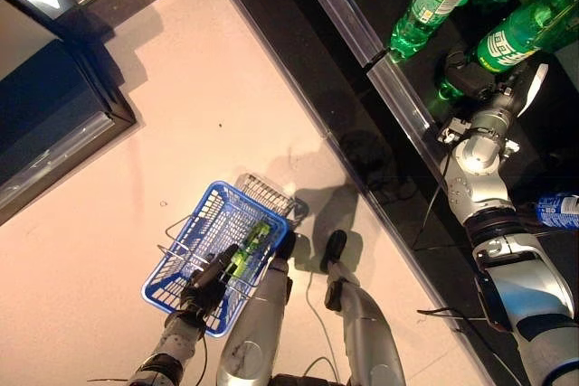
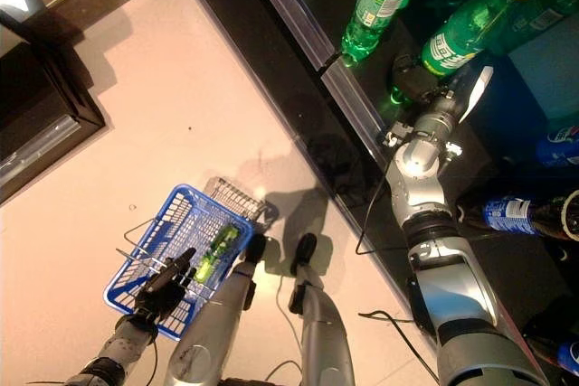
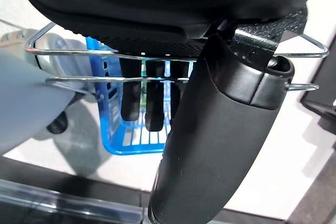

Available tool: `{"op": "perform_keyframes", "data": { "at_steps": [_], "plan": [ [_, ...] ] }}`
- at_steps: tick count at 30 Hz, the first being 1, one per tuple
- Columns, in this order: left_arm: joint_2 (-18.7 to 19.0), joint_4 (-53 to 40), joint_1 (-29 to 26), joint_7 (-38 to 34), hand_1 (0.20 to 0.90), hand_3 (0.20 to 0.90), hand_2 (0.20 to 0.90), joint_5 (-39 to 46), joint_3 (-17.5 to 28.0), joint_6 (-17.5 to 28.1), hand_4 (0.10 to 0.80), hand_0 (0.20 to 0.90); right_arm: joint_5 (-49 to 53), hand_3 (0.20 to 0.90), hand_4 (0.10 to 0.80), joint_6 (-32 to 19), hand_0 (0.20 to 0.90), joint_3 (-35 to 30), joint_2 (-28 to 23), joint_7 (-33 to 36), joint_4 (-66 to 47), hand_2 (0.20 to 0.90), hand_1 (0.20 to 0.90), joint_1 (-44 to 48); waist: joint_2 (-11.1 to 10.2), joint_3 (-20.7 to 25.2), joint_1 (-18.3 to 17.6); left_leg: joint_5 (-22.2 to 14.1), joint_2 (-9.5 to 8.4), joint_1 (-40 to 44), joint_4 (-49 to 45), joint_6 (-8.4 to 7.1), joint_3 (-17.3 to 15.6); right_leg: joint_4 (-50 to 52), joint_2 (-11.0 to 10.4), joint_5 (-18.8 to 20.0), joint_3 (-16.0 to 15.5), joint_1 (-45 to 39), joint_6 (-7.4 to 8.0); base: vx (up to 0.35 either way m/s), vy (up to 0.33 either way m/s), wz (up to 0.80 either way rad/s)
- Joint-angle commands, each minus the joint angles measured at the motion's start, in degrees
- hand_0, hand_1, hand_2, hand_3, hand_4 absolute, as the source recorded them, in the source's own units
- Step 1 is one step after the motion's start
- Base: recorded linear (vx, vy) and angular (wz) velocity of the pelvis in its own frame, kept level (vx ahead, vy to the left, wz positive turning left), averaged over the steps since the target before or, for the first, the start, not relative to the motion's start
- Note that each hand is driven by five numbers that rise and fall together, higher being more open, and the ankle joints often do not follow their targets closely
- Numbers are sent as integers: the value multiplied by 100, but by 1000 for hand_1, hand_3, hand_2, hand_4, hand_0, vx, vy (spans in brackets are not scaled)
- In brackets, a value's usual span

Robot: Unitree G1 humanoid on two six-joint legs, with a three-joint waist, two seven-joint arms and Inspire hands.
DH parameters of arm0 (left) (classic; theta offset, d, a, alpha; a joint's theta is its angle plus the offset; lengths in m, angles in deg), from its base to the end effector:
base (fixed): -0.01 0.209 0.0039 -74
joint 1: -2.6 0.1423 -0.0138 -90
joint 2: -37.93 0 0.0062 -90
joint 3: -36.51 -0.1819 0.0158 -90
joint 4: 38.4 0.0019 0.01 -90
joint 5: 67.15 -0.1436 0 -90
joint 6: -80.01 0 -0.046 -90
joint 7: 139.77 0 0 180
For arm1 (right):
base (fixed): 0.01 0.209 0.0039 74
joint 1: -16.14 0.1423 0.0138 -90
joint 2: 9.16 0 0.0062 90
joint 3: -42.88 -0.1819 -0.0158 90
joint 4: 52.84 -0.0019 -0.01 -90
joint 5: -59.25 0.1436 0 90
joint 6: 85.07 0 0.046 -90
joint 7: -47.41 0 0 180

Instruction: Pick up the drink and place into the basket.

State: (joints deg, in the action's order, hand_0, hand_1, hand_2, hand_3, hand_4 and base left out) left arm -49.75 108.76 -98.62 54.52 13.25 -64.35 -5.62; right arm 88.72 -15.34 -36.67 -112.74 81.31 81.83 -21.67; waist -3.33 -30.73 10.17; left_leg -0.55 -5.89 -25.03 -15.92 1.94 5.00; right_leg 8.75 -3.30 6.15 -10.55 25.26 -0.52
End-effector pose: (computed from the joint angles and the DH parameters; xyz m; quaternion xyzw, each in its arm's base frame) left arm 0.1816 0.2327 -0.0695 -0.4505 0.2245 0.1579 0.8495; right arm 0.3477 -0.2169 0.1920 0.0405 -0.2337 -0.2830 0.9293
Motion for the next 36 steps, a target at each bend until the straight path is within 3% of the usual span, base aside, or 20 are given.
{"op": "perform_keyframes", "data": {
  "at_steps": [1,11,22,29,36],
  "plan": [
    [28,-525,438,445,300,200,300,187,107,377,100,300,-166,200,100,-799,300,199,-879,8,-612,300,300,727,286,94,-52,-108,-266,-21,20,207,-173,354,218,-334,181,-45,402,-44,40,0],
    [-175,-490,417,495,300,200,300,159,175,426,100,300,-1112,200,100,-1083,300,-19,-852,577,-1062,300,300,596,390,94,-143,-101,-292,206,132,236,-203,419,205,-412,330,-105,381,-26,30,-5],
    [-346,-450,516,406,300,200,300,-54,338,395,100,300,-2769,200,100,-819,300,-159,-870,1359,-1939,300,300,-225,499,201,-327,-114,-373,676,268,304,-256,389,151,-370,515,-399,416,-20,34,-7],
    [-429,-358,745,358,300,200,300,-407,573,382,100,300,-3245,200,100,-804,300,-257,-599,1029,-2837,300,300,-1497,419,449,-509,-141,-389,1078,448,330,-322,236,124,-283,595,-712,476,2,-1,-2],
    [-494,-328,1021,331,300,200,300,-837,861,406,100,300,-3138,200,100,-1089,300,-335,-184,-49,-3691,300,300,-2984,277,814,-701,-168,-394,1642,659,330,-323,21,127,-185,675,-1188,550,48,-30,-4]
  ]
}}
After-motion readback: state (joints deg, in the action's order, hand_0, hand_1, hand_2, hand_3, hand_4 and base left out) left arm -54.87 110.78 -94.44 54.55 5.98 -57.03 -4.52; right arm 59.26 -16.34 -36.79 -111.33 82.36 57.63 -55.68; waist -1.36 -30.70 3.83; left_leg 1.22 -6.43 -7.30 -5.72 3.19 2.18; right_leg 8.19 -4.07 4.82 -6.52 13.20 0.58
